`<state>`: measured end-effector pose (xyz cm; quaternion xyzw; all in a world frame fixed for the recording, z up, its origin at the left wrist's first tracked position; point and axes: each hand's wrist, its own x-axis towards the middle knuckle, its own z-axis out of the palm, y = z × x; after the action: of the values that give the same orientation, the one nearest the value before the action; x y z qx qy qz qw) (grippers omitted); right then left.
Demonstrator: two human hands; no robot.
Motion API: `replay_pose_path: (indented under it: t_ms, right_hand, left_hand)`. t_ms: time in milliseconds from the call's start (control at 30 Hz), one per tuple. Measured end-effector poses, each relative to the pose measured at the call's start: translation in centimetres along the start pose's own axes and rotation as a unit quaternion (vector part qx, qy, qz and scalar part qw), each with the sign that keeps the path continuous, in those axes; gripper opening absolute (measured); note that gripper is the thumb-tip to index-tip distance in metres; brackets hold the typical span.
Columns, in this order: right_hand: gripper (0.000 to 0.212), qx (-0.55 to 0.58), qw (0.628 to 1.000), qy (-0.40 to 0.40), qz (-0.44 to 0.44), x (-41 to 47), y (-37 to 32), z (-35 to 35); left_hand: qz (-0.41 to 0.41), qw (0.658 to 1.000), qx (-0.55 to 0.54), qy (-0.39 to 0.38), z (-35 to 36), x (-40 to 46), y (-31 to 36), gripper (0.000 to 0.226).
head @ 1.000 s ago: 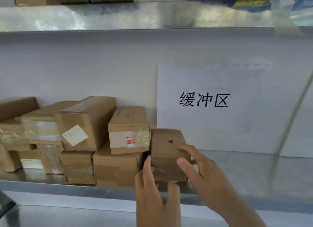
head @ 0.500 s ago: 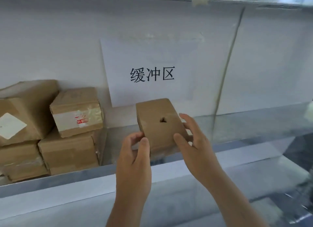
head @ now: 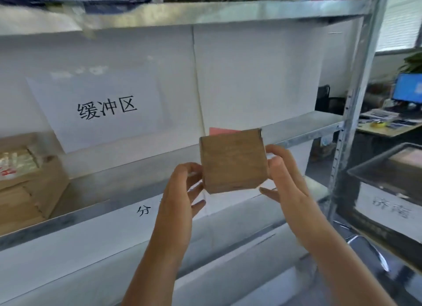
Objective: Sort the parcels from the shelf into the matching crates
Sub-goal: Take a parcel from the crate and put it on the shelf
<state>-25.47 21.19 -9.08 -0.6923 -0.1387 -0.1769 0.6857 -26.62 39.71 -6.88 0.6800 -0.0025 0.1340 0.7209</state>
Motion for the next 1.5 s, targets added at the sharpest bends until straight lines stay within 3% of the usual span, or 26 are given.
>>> replay_pose_path:
  t_ms: [67,200,267,433,567,700,767,933,1100,1333,1500]
  right_hand:
    - [0.042,0.005,1.000,0.022,0.014,-1.3,-1.0,-5.4]
    - [0.039,-0.028,0.997,0.047,0.047,-3.6,-1.3,-15.4]
    - [0.028,-0.028,0.994,0.079,0.064,-4.9,-1.3,-19.6]
    - [0.051,-0.092,0.985,0.128,0.067,-8.4,-1.3,-28.8]
    - [0.056,-0.118,0.972,0.191,0.074,-10.6,-0.8,-34.0]
    - [0.111,-0.252,0.921,0.277,0.107,-11.8,-0.8,-37.7]
    - [0.124,-0.333,0.880,0.308,0.138,-11.9,-1.1,-39.0]
    - [0.116,-0.468,0.786,0.339,0.221,-10.5,0.5,-42.7]
    - [0.108,-0.491,0.741,0.381,0.255,-5.3,3.5,-46.3]
    - [0.107,-0.458,0.722,0.437,0.280,3.3,9.0,-50.7]
    - [0.105,-0.450,0.729,0.414,0.307,8.6,13.7,-53.5]
  left_hand:
    - [0.002,1.000,0.004,-0.016,4.8,-2.0,0.1,0.038]
    - [0.054,0.994,0.060,-0.076,13.7,-5.5,-0.1,0.011]
    - [0.067,0.987,0.072,-0.127,17.6,-7.0,-0.2,0.023]
    - [0.056,0.973,0.051,-0.217,26.7,-9.7,-1.8,0.033]
    - [0.051,0.956,0.038,-0.287,32.7,-10.8,-3.6,0.023]
    - [0.011,0.930,0.000,-0.367,38.4,-11.3,-5.7,0.025]
    - [0.006,0.915,-0.007,-0.404,41.2,-11.5,-6.8,0.027]
    - [-0.030,0.867,-0.038,-0.496,47.8,-10.4,-9.5,0.031]
    - [-0.042,0.826,-0.015,-0.562,53.6,-3.5,-13.0,0.039]
    - [-0.005,0.879,0.052,-0.475,58.4,9.5,-16.4,0.029]
    - [-0.025,0.905,0.074,-0.419,61.4,14.6,-18.3,0.025]
